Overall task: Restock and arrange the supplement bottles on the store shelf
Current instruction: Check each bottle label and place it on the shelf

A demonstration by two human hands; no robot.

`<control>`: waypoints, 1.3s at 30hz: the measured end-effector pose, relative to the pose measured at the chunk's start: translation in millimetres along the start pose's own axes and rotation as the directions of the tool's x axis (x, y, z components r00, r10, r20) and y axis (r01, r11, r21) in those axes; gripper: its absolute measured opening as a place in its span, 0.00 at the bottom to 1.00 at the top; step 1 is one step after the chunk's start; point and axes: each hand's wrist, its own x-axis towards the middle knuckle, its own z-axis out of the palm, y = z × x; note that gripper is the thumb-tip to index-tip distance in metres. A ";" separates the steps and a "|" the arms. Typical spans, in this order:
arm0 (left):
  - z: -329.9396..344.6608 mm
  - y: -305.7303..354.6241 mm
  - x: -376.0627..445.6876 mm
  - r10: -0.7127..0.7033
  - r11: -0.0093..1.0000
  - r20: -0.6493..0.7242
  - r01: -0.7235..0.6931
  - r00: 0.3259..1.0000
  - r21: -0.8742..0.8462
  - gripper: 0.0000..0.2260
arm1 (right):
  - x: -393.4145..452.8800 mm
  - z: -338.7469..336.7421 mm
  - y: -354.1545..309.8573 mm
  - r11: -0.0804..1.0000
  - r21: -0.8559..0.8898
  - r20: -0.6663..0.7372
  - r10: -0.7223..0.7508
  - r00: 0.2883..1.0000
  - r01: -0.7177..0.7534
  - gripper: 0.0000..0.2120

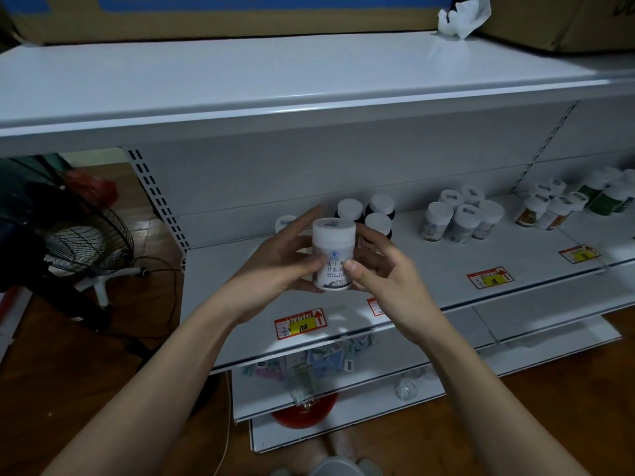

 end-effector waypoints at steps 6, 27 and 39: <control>-3.3 6.3 3.1 -0.073 0.993 -0.043 0.077 0.996 0.091 0.14 | 4.9 6.1 -9.4 0.993 -0.085 -0.026 0.082 0.996 -0.084 0.22; -0.5 24.3 11.1 -0.356 0.926 -0.159 0.371 0.921 0.070 0.26 | 21.8 27.8 -35.1 0.935 -0.018 -0.196 0.345 0.918 -0.355 0.27; -16.7 15.9 4.7 -0.156 0.984 -0.086 0.162 0.984 0.069 0.25 | 13.6 14.9 -17.6 0.983 -0.107 -0.033 0.144 0.989 -0.147 0.20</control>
